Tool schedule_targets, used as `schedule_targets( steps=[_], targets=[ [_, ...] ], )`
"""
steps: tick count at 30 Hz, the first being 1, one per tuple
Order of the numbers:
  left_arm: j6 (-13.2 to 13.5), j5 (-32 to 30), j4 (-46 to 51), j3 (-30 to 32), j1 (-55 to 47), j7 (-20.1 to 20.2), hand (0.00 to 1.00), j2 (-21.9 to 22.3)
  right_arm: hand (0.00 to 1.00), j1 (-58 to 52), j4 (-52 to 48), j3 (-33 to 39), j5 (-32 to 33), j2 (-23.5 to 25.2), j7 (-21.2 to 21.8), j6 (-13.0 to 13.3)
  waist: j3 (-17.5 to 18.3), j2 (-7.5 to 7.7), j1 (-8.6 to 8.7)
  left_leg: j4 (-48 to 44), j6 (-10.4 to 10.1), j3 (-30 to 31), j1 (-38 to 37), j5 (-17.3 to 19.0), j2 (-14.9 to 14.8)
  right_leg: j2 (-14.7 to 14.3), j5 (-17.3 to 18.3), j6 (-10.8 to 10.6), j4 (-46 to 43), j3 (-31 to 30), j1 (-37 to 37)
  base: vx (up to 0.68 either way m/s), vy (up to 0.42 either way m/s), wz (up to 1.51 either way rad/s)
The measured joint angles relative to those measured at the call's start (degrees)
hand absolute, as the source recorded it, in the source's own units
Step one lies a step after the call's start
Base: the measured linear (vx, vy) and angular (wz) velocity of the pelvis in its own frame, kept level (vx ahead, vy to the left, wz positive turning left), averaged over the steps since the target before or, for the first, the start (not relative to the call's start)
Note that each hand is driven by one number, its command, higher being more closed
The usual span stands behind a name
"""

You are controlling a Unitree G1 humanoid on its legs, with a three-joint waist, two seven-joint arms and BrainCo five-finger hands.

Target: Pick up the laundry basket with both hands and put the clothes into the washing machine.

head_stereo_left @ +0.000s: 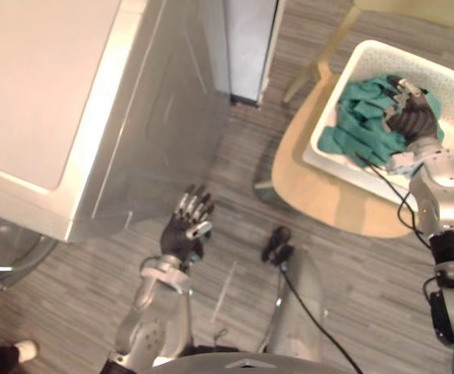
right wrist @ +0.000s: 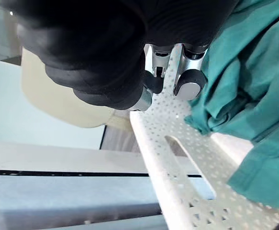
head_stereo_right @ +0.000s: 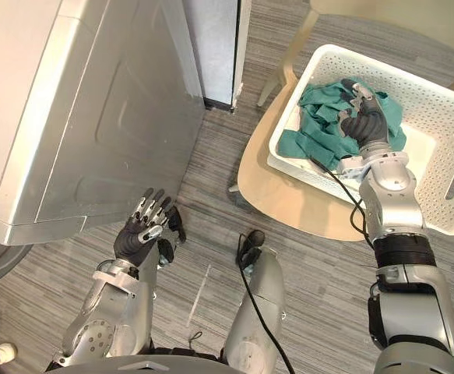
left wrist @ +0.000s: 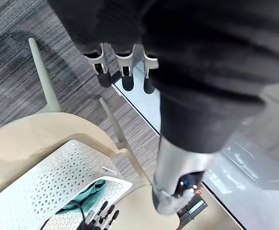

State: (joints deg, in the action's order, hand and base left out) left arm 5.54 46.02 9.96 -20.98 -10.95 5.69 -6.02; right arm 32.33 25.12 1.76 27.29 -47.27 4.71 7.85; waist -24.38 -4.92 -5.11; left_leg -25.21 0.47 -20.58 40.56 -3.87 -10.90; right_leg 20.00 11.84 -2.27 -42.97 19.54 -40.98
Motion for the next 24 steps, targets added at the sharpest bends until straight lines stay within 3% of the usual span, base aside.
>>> schedule_targets(
  steps=[5, 6, 11, 17, 20, 24],
  targets=[
    [0.00, -0.04, 0.02, -0.08, 0.01, -0.01, 0.00, -0.72, 1.00, -1.28, -4.41, 2.21, -0.04, 1.90, -0.35, 0.11, -0.11, 0.45, -0.01, -0.13, 0.07, 0.06, -1.05, 0.14, -0.03, -0.06, -0.10, -0.12, 0.56, 0.23, 1.43, 0.01, -0.061, -0.01],
    [0.00, -0.04, 0.02, -0.29, 0.01, -0.01, 0.00, -0.72, 0.00, -1.52, -5.01, 2.91, -0.08, 1.95, -0.35, 0.29, -0.12, 0.45, -0.09, -0.10, 0.06, 0.05, -1.03, 0.14, -0.05, -0.12, -0.11, -0.10, 0.74, 0.25, 1.45, 0.00, -0.059, -0.02],
    [0.01, -0.05, 0.02, -1.16, 0.01, -0.11, 0.00, -0.77, 0.00, -0.78, -4.16, 3.90, -3.40, 1.44, -2.13, 0.26, -0.17, 0.53, 0.05, 0.05, 0.23, -0.02, -0.89, 0.25, -0.27, -0.41, -0.75, -0.11, 2.10, 0.67, 1.89, 0.02, -0.052, -0.03],
    [0.07, -0.13, 0.67, -1.53, -0.09, -0.68, 0.00, -0.80, 0.00, 9.60, 11.08, 2.24, -12.41, -4.82, -3.66, -2.21, -0.23, 0.64, 0.03, 0.31, 0.59, -0.49, 2.02, 0.18, -0.72, -1.07, -2.46, 0.07, 3.90, 0.94, -0.74, 0.03, -0.034, -0.07],
    [0.04, -0.14, 1.11, -1.04, -0.37, -0.85, 0.00, -0.67, 0.00, 13.66, 18.91, -2.25, -16.62, -6.71, -3.95, -3.64, -0.59, 1.24, 0.44, -1.67, 1.14, -0.71, 2.95, 0.42, -0.96, -0.80, -2.01, 0.07, 1.58, -0.03, -2.25, 0.05, -0.073, -0.01],
    [0.08, -0.12, 5.15, 0.14, -3.54, -0.68, 0.00, -0.69, 0.00, 20.88, 27.70, -13.99, -20.32, -7.20, -4.11, -4.65, -0.73, 1.35, -0.74, -16.49, 0.43, 2.55, 8.23, 7.64, -5.60, -2.33, 2.89, 0.72, -7.48, -2.35, -5.22, 0.00, -0.146, -0.31]
  ],
)
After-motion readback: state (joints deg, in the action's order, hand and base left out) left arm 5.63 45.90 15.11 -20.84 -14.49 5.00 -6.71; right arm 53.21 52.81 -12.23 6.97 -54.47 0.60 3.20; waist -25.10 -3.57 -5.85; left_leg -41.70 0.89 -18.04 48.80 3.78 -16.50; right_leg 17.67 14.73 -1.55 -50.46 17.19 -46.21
